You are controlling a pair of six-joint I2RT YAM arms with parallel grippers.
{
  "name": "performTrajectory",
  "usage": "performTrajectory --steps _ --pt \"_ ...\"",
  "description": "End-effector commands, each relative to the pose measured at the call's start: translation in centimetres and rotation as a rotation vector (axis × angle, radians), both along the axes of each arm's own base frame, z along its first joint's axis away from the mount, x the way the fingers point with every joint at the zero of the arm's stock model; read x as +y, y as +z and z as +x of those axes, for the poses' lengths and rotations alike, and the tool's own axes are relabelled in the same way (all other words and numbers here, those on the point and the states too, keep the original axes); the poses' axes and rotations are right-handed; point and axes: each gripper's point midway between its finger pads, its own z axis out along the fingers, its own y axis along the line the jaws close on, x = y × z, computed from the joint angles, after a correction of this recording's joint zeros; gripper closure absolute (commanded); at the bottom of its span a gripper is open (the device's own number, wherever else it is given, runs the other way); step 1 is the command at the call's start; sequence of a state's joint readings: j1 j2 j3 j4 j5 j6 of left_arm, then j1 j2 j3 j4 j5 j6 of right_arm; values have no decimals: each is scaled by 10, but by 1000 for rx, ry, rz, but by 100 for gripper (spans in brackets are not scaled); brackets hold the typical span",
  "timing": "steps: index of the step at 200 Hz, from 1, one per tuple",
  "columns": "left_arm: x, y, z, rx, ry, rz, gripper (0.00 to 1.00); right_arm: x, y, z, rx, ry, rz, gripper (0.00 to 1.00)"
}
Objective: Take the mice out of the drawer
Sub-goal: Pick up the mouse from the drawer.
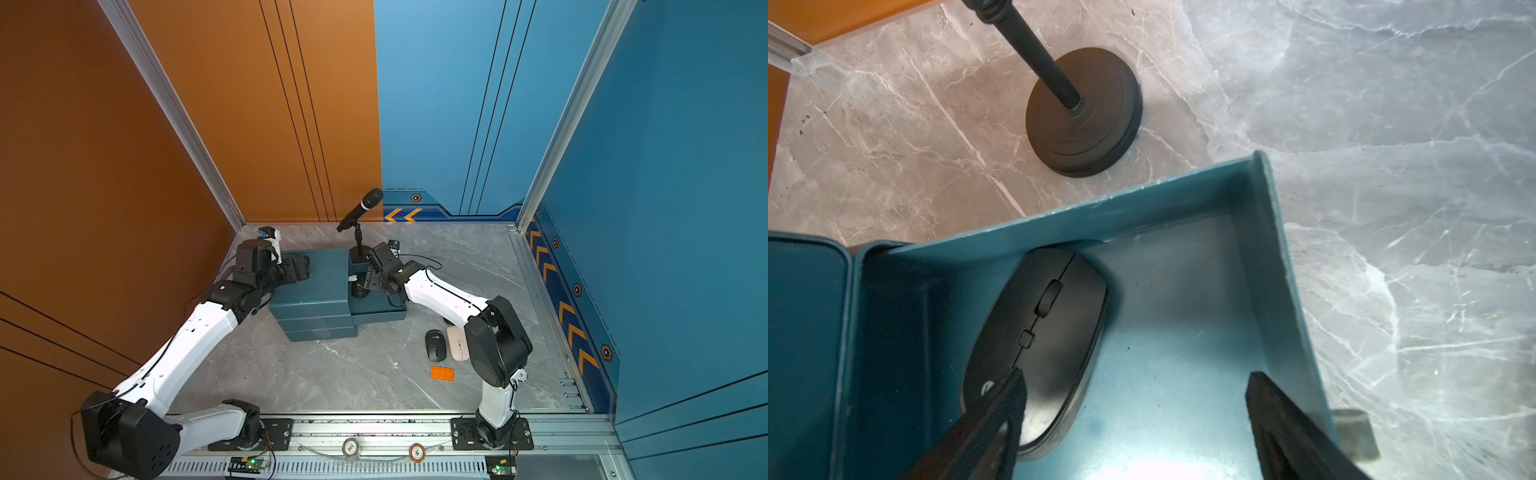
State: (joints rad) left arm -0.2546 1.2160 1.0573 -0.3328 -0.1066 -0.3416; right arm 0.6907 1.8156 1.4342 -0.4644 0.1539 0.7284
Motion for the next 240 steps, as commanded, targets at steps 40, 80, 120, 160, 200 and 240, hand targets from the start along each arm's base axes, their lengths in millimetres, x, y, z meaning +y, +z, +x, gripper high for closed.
performTrajectory --steps 40,80,120,160,200,240 --pt "-5 8 3 -17 -14 -19 2 45 0 -16 39 136 45 20" --pt "-4 9 3 -22 -13 -19 2 63 -10 -15 57 160 62 19" --pt "-4 12 2 -29 -11 -20 2 60 -26 -13 88 147 -5 19" --pt "-3 12 2 -31 -10 -19 2 24 -39 -16 100 65 -198 20" --pt "-4 12 2 -31 -12 -24 2 8 -25 -15 59 43 -249 21" --pt "-5 11 2 -27 -12 -27 2 14 -4 -12 21 57 -211 24"
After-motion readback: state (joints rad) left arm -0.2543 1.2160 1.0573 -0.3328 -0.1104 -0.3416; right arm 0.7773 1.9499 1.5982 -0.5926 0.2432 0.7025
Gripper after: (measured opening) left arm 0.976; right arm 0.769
